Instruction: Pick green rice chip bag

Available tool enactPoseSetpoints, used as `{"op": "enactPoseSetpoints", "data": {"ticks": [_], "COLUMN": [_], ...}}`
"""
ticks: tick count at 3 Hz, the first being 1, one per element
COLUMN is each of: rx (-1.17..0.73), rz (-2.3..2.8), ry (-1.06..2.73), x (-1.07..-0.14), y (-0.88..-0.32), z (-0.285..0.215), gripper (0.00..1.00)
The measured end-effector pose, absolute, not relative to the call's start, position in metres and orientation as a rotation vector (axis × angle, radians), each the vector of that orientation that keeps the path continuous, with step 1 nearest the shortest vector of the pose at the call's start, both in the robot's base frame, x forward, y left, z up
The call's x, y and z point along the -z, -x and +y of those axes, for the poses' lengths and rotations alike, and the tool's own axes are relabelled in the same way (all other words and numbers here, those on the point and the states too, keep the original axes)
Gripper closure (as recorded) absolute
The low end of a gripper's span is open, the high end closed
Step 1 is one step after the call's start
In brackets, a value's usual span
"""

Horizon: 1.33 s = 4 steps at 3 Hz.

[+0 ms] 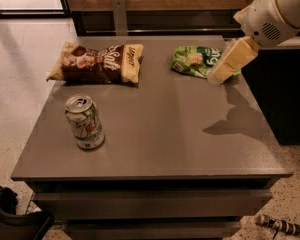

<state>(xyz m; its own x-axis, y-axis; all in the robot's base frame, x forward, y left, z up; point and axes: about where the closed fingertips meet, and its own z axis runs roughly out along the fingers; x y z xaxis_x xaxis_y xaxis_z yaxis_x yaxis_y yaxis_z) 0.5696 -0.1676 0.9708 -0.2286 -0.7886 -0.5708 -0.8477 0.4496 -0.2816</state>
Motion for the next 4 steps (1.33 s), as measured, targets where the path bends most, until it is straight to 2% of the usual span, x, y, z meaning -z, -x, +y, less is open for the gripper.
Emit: {"op": "enactPoseSetpoints", "data": {"ticks": [1,2,3,4], "rx": [-0.123,-0.153,-0.239,-0.281], "rz": [2.067,2.079,2.099,2.112], "ry": [1.352,1.329,1.279,1.253], "x": [-0.962,-0.945,-0.902,-0.879], "y": [-0.594,-0.642,-0.715,-0.746], "z": [-0.168,-0.172,-0.185,-0.189], "gripper": [0.0,0.0,0.0,0.0]}}
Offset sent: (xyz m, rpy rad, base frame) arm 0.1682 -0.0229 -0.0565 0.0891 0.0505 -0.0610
